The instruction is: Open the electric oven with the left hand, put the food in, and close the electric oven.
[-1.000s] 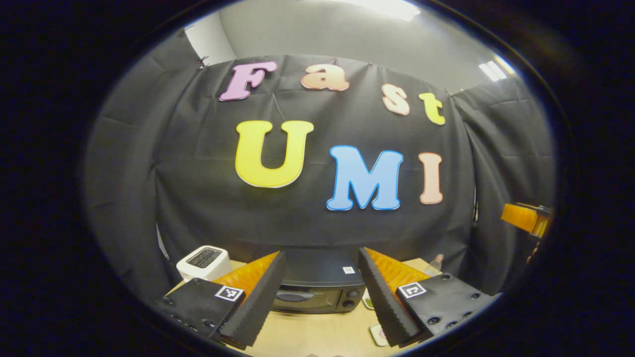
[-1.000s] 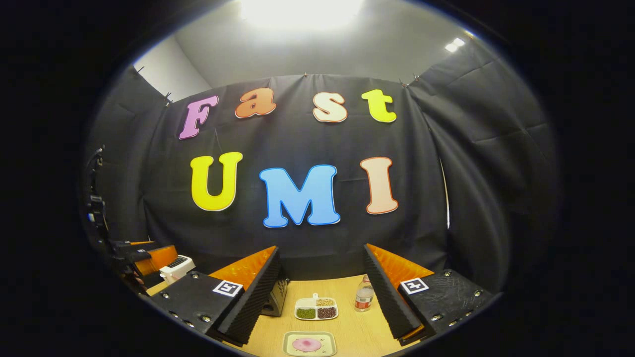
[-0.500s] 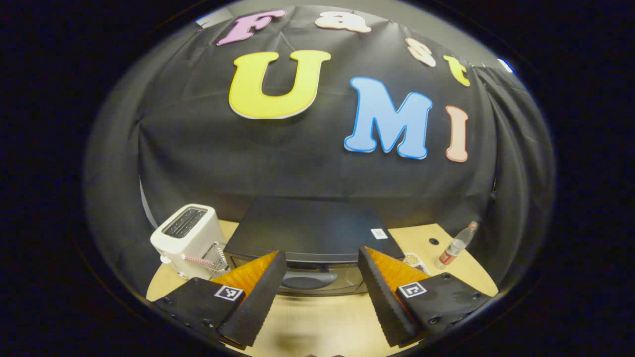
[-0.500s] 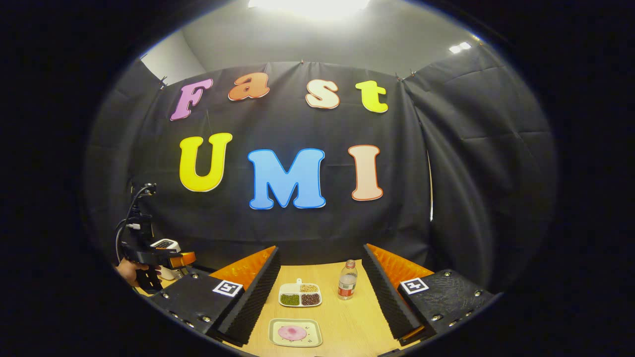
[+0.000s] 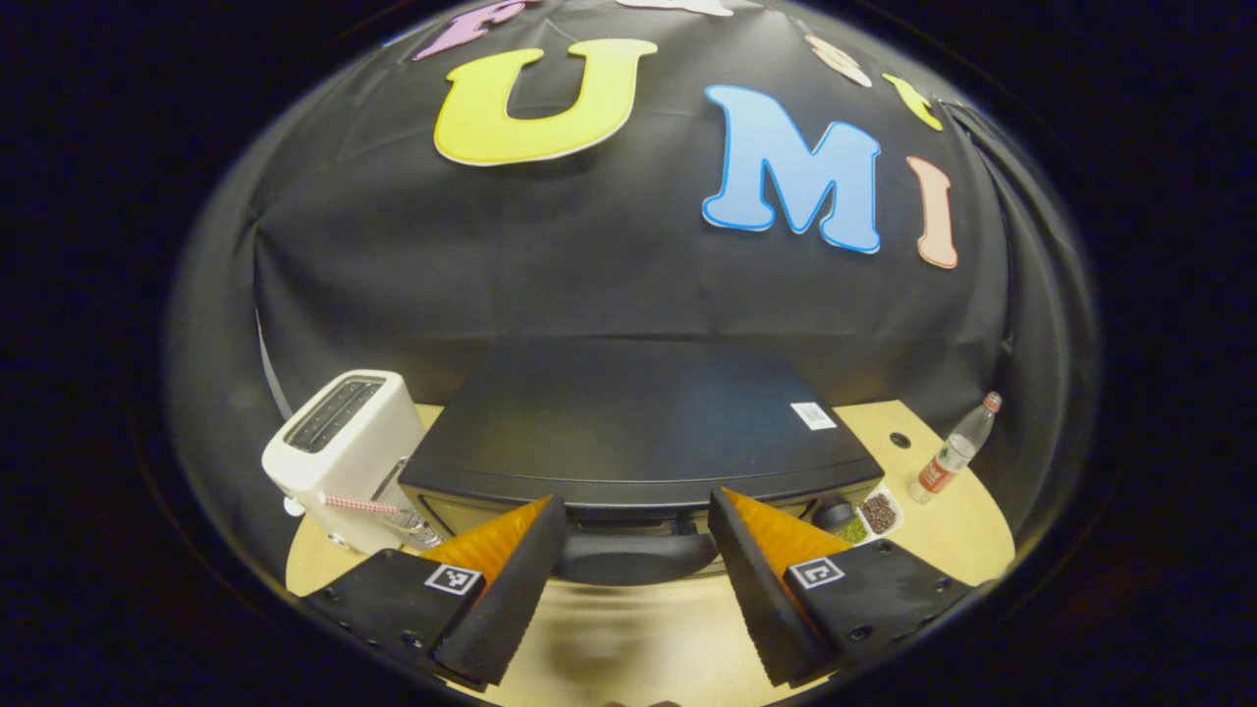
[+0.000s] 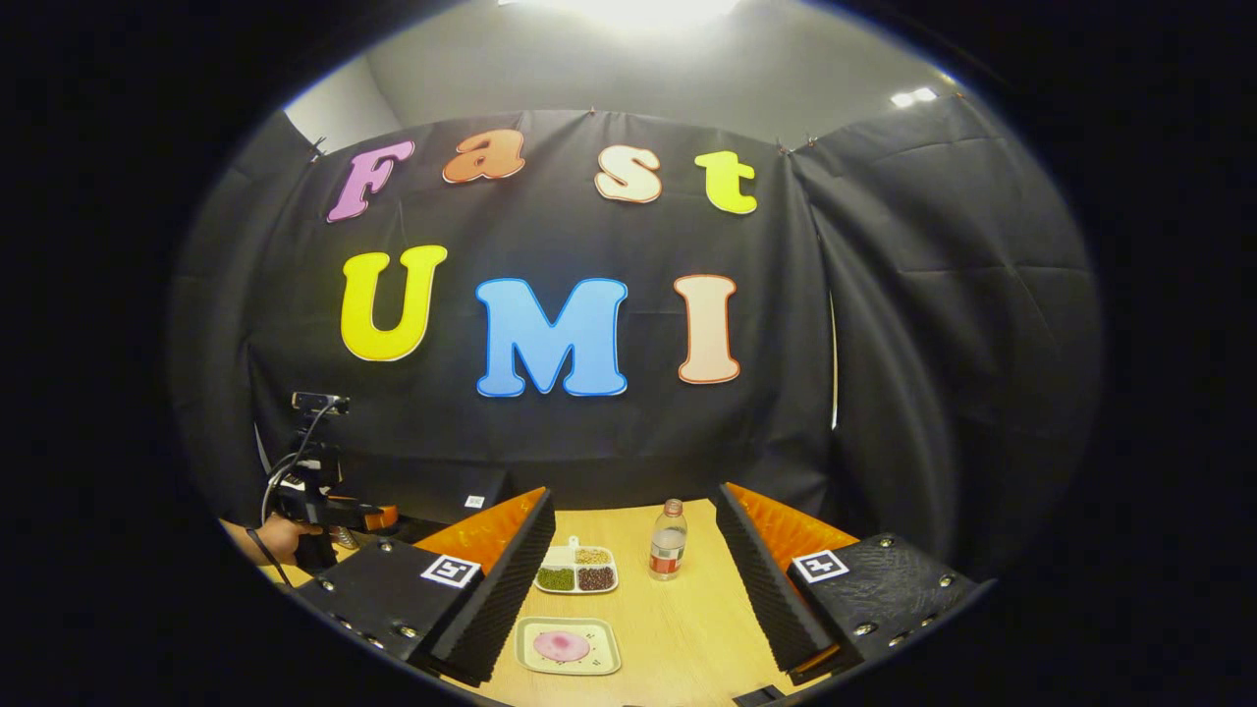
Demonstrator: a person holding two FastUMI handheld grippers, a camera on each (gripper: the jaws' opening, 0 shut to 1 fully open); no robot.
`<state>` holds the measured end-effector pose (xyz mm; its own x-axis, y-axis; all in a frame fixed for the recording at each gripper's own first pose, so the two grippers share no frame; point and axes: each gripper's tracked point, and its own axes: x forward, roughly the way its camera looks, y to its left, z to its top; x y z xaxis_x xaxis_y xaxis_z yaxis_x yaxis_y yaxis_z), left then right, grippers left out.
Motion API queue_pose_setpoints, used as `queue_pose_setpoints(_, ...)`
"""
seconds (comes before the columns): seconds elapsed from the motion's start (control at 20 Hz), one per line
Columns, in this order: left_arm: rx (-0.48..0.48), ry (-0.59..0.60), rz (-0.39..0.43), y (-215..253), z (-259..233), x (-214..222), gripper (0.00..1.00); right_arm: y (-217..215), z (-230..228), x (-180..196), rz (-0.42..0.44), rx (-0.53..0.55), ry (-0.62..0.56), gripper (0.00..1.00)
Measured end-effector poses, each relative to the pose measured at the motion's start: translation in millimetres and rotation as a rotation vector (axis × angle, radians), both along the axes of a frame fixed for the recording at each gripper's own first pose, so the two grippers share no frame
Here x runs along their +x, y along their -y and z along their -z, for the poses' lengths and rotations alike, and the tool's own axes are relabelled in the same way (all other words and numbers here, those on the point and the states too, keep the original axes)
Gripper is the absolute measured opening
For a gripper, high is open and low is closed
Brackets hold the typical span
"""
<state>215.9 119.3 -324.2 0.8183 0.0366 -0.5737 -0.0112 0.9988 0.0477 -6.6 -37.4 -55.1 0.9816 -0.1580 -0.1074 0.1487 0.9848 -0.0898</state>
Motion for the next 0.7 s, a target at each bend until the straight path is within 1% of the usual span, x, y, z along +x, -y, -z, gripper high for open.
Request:
queue_pose_setpoints(0.05, 0.027, 0.013, 0.007, -2, 0, 3, 0.94, -1, 0, 1, -0.003, -0.007, -0.004, 1.0)
queue_pose_setpoints(0.1, 0.046, 0.017, 0.012, -3, 1, 4, 1.0, -2, 1, 1, -0.007, -0.012, -0.007, 1.0)
queue_pose_setpoints(0.15, 0.068, 0.018, 0.017, -2, 1, 2, 0.98, -3, 1, 2, -0.01, -0.014, -0.009, 1.0)
queue_pose_setpoints(0.2, 0.082, 0.034, 0.023, -2, 1, 3, 1.0, -4, 1, 3, -0.014, -0.015, -0.01, 1.0)
queue_pose_setpoints(0.35, 0.044, 0.04, -0.005, 0, 2, -4, 1.0, -6, 4, 7, -0.023, -0.001, -0.018, 1.0)
queue_pose_setpoints(0.4, 0.055, 0.04, 0.001, -2, 3, -6, 1.0, -7, 4, 7, -0.027, 0.005, -0.017, 1.0)
queue_pose_setpoints(0.45, 0.064, 0.036, 0.005, -2, 4, -9, 0.98, -9, 2, 9, -0.032, 0.01, -0.015, 1.0)
queue_pose_setpoints(0.5, 0.062, 0.036, 0.004, -1, 5, -16, 1.0, -9, 2, 9, -0.036, 0.012, -0.013, 1.0)
queue_pose_setpoints(0.55, 0.057, 0.036, 0.004, 0, 5, -21, 0.98, -10, 2, 10, -0.04, 0.013, -0.013, 1.0)
queue_pose_setpoints(0.6, 0.056, 0.039, 0.003, 0, 5, -27, 1.0, -12, 3, 11, -0.046, 0.015, -0.014, 1.0)
queue_pose_setpoints(0.65, 0.058, 0.041, 0.003, 0, 6, -33, 0.98, -14, 3, 11, -0.052, 0.018, -0.018, 1.0)
queue_pose_setpoints(0.7, 0.066, 0.041, 0.005, 0, 9, -38, 0.94, -17, 5, 11, -0.06, 0.02, -0.023, 1.0)
